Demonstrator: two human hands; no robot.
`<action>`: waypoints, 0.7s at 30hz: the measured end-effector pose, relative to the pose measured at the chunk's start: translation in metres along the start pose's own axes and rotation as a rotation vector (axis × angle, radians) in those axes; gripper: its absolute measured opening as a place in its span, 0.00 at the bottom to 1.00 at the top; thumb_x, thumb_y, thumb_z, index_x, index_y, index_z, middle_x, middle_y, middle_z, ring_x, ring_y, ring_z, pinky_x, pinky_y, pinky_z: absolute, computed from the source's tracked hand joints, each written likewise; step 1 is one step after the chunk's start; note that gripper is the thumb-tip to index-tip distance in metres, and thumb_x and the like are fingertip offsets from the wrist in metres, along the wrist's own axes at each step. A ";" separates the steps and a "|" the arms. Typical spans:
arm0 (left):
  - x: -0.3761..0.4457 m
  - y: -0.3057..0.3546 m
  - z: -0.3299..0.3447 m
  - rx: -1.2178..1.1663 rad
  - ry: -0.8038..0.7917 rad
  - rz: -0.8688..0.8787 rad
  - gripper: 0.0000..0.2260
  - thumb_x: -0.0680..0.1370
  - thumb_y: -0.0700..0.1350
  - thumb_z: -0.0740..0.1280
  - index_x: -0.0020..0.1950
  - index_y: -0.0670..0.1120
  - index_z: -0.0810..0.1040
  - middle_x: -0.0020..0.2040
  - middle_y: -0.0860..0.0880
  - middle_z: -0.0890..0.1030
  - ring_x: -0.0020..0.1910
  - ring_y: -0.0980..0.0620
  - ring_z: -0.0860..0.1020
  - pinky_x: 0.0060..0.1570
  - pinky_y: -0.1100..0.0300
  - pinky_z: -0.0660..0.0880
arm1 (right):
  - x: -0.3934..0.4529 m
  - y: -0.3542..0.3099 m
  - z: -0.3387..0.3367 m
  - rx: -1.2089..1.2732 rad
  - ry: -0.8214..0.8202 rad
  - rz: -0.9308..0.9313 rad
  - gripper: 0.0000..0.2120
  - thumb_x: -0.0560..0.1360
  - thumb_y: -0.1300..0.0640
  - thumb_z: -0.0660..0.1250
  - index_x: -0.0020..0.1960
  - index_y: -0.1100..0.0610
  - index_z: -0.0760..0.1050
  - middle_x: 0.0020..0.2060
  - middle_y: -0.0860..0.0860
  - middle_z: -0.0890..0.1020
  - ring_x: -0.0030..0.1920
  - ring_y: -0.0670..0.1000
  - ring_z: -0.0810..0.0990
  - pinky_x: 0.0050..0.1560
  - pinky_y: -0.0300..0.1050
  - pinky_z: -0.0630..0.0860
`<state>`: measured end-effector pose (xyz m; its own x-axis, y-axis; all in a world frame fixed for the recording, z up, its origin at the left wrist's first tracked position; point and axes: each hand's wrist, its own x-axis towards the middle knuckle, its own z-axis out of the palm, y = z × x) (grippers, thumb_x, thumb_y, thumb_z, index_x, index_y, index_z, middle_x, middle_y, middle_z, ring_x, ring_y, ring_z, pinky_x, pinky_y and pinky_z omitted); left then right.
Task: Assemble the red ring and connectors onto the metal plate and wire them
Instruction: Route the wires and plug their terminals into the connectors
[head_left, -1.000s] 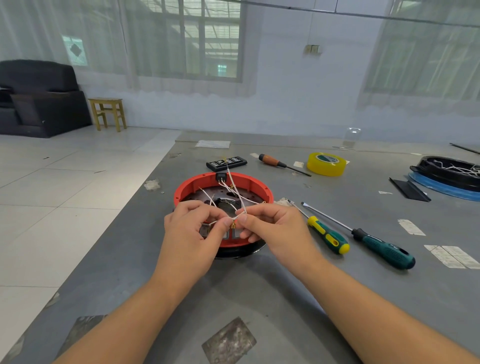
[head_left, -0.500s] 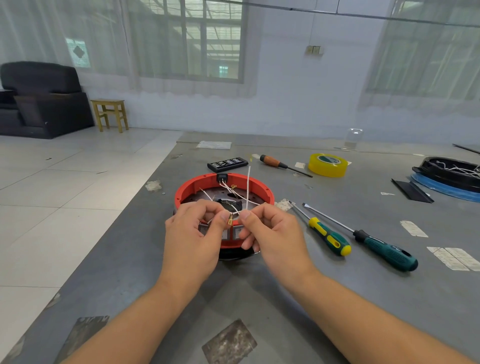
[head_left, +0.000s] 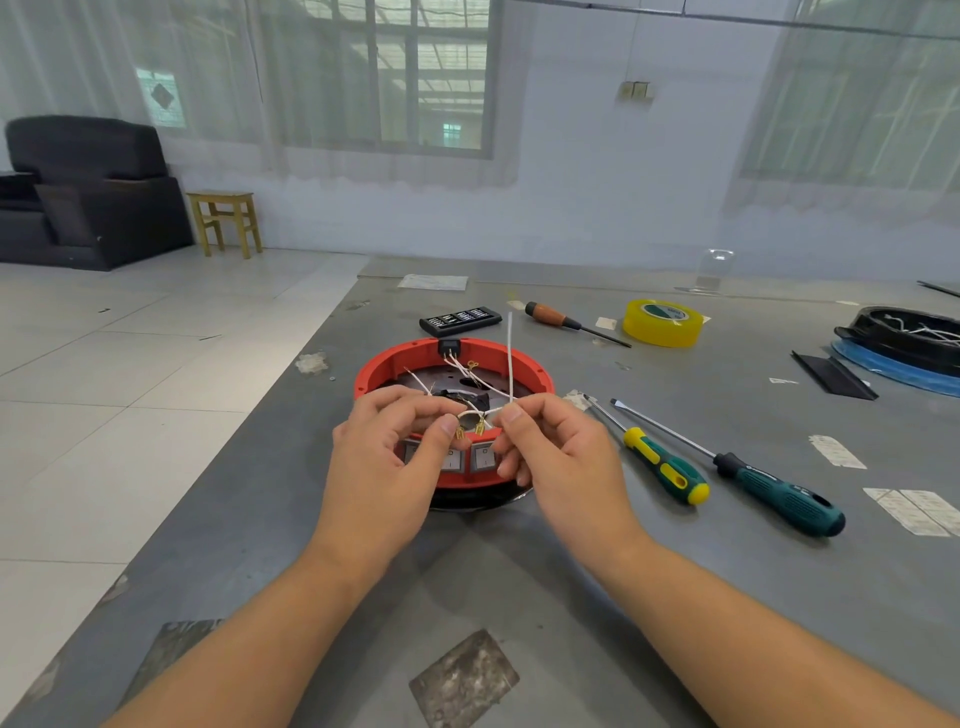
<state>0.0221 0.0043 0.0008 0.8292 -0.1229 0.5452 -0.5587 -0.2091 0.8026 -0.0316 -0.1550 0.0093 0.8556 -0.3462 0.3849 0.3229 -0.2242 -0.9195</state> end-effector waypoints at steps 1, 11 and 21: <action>0.000 -0.001 0.000 -0.014 0.010 0.014 0.08 0.80 0.48 0.74 0.49 0.64 0.85 0.57 0.64 0.79 0.56 0.59 0.83 0.64 0.44 0.77 | -0.001 0.000 0.002 0.013 -0.011 -0.006 0.07 0.82 0.57 0.68 0.48 0.54 0.83 0.36 0.50 0.84 0.32 0.47 0.80 0.34 0.37 0.75; 0.003 0.005 0.001 -0.033 -0.029 0.003 0.05 0.76 0.51 0.70 0.44 0.60 0.84 0.52 0.72 0.80 0.62 0.58 0.80 0.69 0.38 0.72 | 0.004 -0.001 -0.001 -0.041 -0.139 -0.015 0.06 0.80 0.62 0.70 0.44 0.58 0.83 0.32 0.51 0.83 0.29 0.49 0.79 0.31 0.37 0.73; 0.004 0.005 -0.006 0.033 -0.064 -0.024 0.06 0.76 0.59 0.67 0.49 0.65 0.84 0.60 0.69 0.75 0.71 0.59 0.72 0.73 0.40 0.68 | 0.008 0.000 -0.010 0.019 -0.150 0.041 0.06 0.81 0.60 0.69 0.46 0.57 0.82 0.32 0.51 0.82 0.30 0.49 0.79 0.31 0.41 0.75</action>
<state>0.0222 0.0086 0.0086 0.8420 -0.1795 0.5087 -0.5391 -0.2443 0.8061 -0.0292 -0.1666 0.0134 0.9187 -0.2144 0.3317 0.2925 -0.1952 -0.9361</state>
